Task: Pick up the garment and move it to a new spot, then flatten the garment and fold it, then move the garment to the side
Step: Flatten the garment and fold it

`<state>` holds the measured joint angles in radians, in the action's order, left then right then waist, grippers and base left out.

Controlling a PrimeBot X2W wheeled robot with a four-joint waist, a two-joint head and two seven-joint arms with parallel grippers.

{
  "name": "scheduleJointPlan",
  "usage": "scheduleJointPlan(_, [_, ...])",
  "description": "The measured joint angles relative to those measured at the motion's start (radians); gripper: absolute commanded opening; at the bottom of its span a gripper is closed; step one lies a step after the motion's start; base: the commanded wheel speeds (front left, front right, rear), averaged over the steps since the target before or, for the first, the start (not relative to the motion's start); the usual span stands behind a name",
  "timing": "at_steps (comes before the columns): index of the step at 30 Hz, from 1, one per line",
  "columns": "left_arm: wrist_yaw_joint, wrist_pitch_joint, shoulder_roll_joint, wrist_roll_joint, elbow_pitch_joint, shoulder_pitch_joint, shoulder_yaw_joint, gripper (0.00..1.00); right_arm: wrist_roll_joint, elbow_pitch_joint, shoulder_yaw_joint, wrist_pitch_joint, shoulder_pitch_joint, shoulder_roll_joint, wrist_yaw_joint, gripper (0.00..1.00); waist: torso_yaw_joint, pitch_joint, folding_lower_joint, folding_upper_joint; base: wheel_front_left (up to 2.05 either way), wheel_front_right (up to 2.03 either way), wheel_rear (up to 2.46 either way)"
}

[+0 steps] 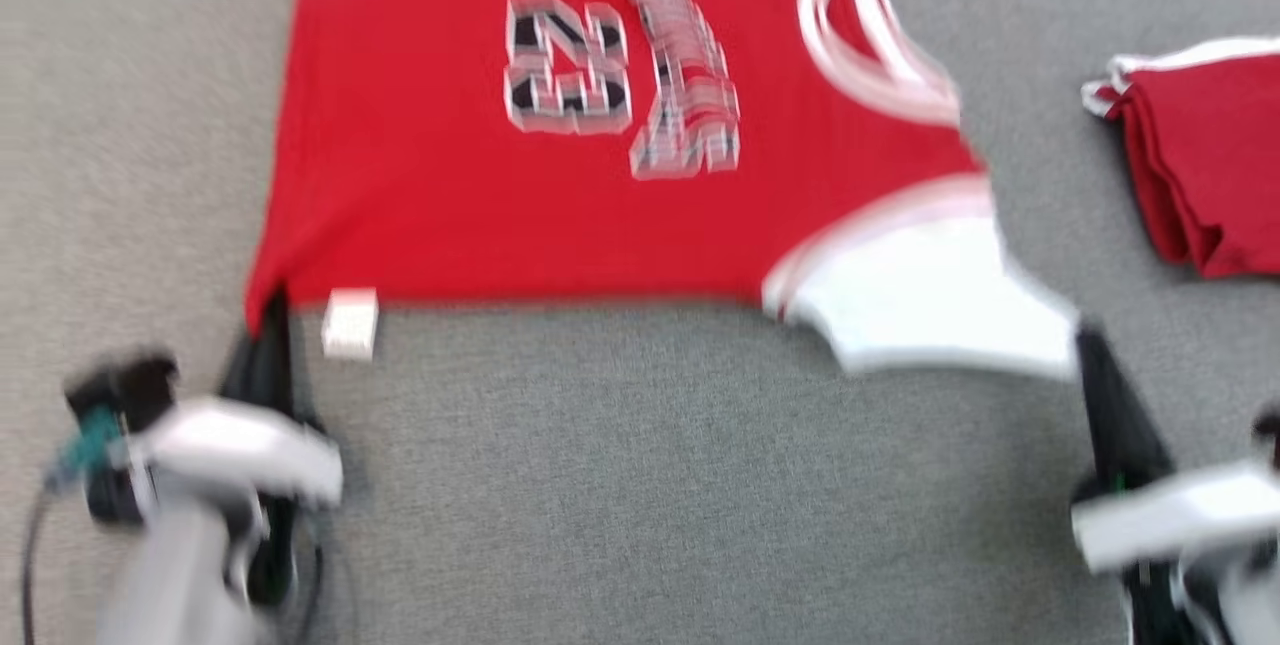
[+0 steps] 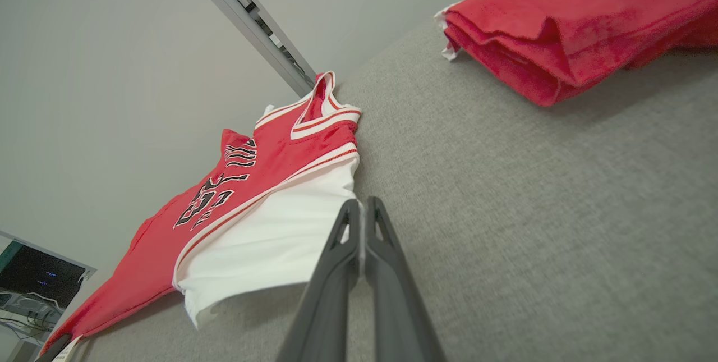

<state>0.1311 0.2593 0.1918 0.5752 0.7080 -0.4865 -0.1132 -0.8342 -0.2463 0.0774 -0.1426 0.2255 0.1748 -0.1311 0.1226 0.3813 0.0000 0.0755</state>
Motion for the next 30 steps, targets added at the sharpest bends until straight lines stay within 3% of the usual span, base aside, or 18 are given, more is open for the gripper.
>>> scheduleJointPlan(2, [-0.008,0.002,-0.016,0.017,-0.076,0.142,0.007,0.0,-0.008,0.04,-0.008,0.006,-0.133,0.004,0.0,0.0,-0.006,-0.042,0.0,0.0001,0.0,0.0,0.0])
scheduleJointPlan(8, [-0.097,-0.002,-0.116,0.095,-0.366,0.593,0.006,0.0,-0.021,0.125,-0.108,0.006,-0.449,-0.012,0.0,0.0,-0.027,-0.129,-0.0001,0.0003,0.0,0.0,0.0])
scheduleJointPlan(13, [-0.186,-0.091,-0.135,0.111,-0.619,0.758,-0.071,0.0,-0.037,0.243,-0.17,0.043,-0.521,-0.034,0.0,0.0,-0.061,-0.129,0.0,-0.0003,0.0,0.0,0.0])
scheduleJointPlan(17, [-0.224,-0.236,-0.118,0.115,-0.767,0.736,-0.108,0.0,-0.016,0.307,-0.196,0.11,-0.453,-0.023,0.001,0.0,-0.074,-0.127,0.0,-0.0003,0.0,0.0,0.0])
scheduleJointPlan(23, [-0.275,-0.42,-0.066,0.151,-0.89,0.577,-0.086,0.0,0.067,0.309,-0.186,0.255,-0.197,-0.016,0.001,0.0,-0.073,-0.115,0.0,-0.0006,0.0,0.0,0.0])
scheduleJointPlan(26, [-0.285,-0.505,-0.042,0.177,-0.888,0.486,-0.077,0.0,0.123,0.251,-0.154,0.347,-0.077,-0.007,0.001,0.0,-0.078,-0.102,0.0,-0.0007,0.0,0.0,0.0])
scheduleJointPlan(30, [-0.29,-0.581,-0.016,0.174,-0.779,0.336,-0.087,0.0,0.23,0.128,-0.132,0.399,0.054,0.007,0.001,0.0,-0.097,-0.083,0.0,-0.0007,0.0,0.0,0.0])
